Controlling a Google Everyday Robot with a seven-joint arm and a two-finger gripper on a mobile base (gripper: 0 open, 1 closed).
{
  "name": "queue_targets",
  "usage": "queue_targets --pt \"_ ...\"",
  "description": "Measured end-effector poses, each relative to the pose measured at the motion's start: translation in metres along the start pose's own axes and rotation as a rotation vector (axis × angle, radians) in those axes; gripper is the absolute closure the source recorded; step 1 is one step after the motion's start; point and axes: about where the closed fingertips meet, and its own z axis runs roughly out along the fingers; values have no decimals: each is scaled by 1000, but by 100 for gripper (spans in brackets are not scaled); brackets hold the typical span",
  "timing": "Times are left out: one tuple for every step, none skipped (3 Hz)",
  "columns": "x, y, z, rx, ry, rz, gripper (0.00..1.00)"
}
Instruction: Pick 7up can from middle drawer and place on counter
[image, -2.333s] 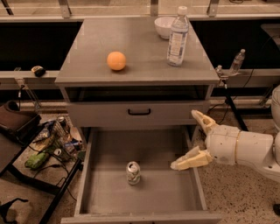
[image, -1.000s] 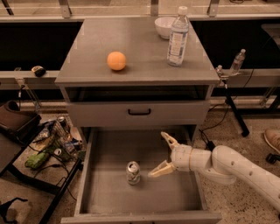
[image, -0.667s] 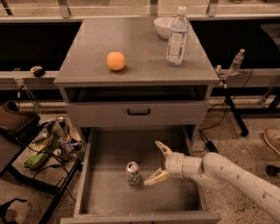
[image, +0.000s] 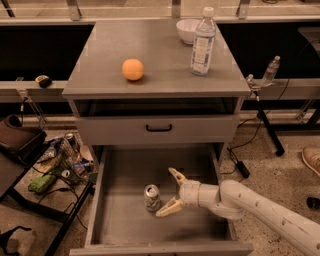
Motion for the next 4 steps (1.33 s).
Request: queue_targets --pt "6 18 38 -62 -47 30 3" --pt "11 24 57 -97 -70 53 26" --pt "18 25 75 -135 -74 67 49" --pt "7 18 81 -132 -70 78 72"
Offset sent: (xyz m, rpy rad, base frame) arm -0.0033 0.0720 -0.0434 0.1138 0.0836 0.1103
